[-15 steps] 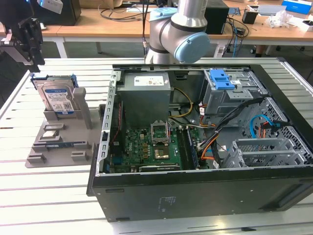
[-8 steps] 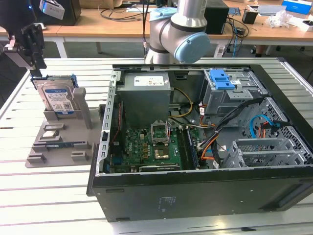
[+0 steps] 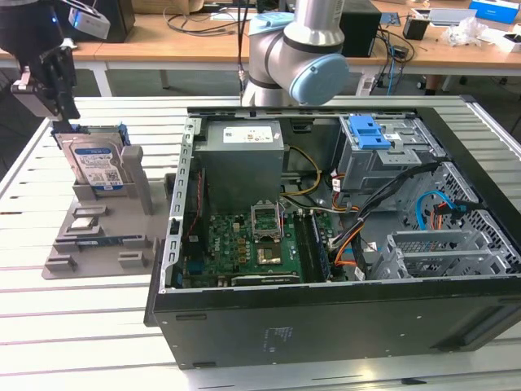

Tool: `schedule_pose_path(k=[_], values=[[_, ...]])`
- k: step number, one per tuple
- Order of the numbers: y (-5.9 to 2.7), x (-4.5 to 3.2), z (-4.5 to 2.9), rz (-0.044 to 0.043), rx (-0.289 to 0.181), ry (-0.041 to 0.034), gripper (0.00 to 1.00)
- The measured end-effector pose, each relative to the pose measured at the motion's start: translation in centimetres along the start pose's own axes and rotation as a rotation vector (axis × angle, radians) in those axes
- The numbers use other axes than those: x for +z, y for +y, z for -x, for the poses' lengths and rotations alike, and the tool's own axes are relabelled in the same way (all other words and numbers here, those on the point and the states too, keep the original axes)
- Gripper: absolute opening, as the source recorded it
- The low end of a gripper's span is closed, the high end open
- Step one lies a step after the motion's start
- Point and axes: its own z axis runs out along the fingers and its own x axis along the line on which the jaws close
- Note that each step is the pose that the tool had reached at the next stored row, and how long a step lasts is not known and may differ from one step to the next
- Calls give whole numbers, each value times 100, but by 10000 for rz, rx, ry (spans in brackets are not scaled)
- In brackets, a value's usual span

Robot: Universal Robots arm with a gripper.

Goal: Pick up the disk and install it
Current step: 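Pick up the disk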

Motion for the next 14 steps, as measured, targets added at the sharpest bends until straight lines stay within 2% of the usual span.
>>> schedule_pose_path(k=[7, 8, 9, 10, 12, 14], values=[[0, 29, 4, 0, -90, 43, 42], [-1, 82, 3, 0, -147, 85, 42], [-3, 169, 3, -2, -198, 88, 42], [-4, 218, 4, -2, -223, 89, 42], [-7, 309, 4, -3, -264, 91, 42], [-8, 348, 4, -2, -286, 92, 42]])
